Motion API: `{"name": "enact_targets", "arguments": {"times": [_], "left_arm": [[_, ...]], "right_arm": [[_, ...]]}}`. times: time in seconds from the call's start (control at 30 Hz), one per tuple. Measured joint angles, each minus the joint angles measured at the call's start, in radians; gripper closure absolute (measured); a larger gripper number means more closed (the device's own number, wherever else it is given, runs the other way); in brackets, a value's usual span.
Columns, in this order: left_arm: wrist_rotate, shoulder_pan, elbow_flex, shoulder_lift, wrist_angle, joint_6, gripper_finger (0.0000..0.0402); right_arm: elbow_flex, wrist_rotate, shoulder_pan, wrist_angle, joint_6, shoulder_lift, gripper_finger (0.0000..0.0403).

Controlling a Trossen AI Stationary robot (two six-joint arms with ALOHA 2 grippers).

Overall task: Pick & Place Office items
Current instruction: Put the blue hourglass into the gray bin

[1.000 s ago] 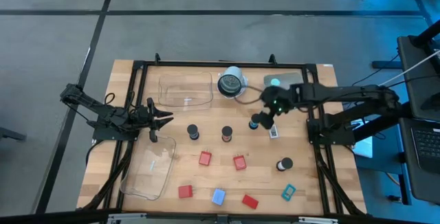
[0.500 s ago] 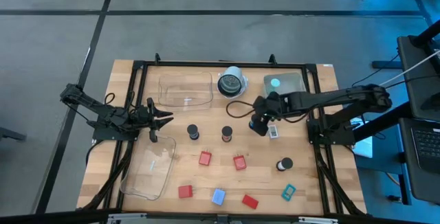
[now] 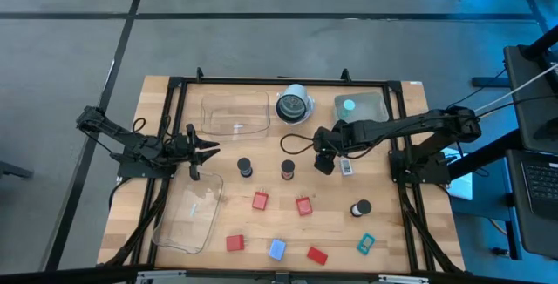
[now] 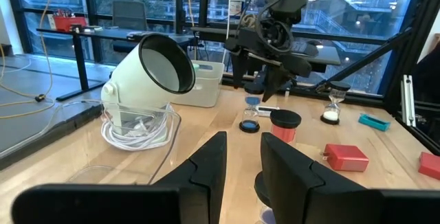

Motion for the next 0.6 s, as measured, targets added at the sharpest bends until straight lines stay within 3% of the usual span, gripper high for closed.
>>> {"name": "enact_targets", "arguments": {"times": [0.2,0.5,0.6], "left_arm": [[0.0,0.0,0.0,0.0,0.0,0.0,0.0315],[0.0,0.0,0.0,0.0,0.0,0.0,0.0315],[0.0,0.0,0.0,0.0,0.0,0.0,0.0315]], "right_arm": [[0.0,-0.029,0.0,0.006,0.002,0.008,0.0064],[0.0,-0.036,0.0,0.005,0.038,0.008,0.0179],[0.0,-0.034,0.0,0.005,0.038,0.008,0.0188]]}}
